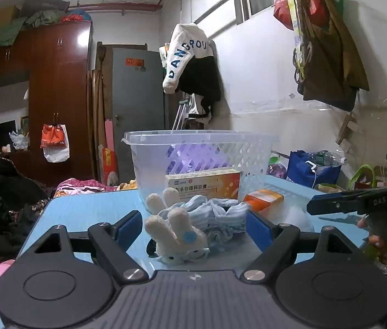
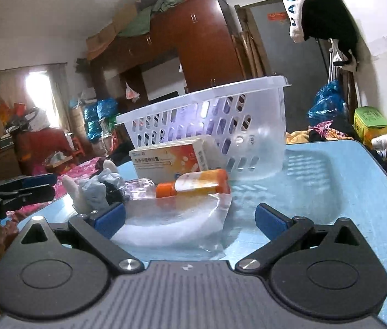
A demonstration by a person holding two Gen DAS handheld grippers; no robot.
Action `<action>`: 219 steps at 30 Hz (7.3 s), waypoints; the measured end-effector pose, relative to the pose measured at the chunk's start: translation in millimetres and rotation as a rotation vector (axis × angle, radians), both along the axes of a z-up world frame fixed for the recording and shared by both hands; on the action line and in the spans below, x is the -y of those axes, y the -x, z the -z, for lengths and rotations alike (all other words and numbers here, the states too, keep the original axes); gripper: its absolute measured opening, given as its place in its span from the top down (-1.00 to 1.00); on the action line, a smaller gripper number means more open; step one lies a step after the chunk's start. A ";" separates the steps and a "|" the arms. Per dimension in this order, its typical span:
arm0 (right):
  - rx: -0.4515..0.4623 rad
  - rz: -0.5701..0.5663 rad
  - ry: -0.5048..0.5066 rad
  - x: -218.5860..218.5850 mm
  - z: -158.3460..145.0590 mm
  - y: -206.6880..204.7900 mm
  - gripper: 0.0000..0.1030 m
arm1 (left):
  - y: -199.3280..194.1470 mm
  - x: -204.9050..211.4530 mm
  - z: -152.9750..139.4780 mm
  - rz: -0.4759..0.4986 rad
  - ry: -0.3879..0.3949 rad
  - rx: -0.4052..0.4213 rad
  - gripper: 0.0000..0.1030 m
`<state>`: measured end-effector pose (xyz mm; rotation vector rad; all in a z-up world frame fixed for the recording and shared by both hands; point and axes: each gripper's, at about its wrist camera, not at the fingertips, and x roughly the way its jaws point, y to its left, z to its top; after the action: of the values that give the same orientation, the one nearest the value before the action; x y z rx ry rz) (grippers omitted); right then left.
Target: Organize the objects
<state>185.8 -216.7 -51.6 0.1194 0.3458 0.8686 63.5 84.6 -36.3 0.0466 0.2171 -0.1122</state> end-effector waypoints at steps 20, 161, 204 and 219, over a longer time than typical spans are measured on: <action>0.076 -0.092 0.015 -28.2 -11.1 19.2 -0.86 | 3.9 -8.3 7.5 -0.052 0.043 -0.031 -0.66; 0.032 0.009 0.082 -15.9 4.7 7.6 -1.00 | 5.4 -31.0 36.9 0.032 0.076 -0.090 -0.72; 0.065 -0.068 0.124 -25.6 9.1 15.1 -1.00 | 27.6 -24.7 44.6 0.189 0.007 -0.057 -0.72; 0.108 -0.093 0.209 -45.3 8.9 21.3 -0.91 | 5.6 -23.1 55.7 0.153 0.013 -0.079 -0.72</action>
<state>164.5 -171.4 -60.4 -0.1376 0.3407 0.9213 57.9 107.7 -92.0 0.0463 0.2918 -0.2685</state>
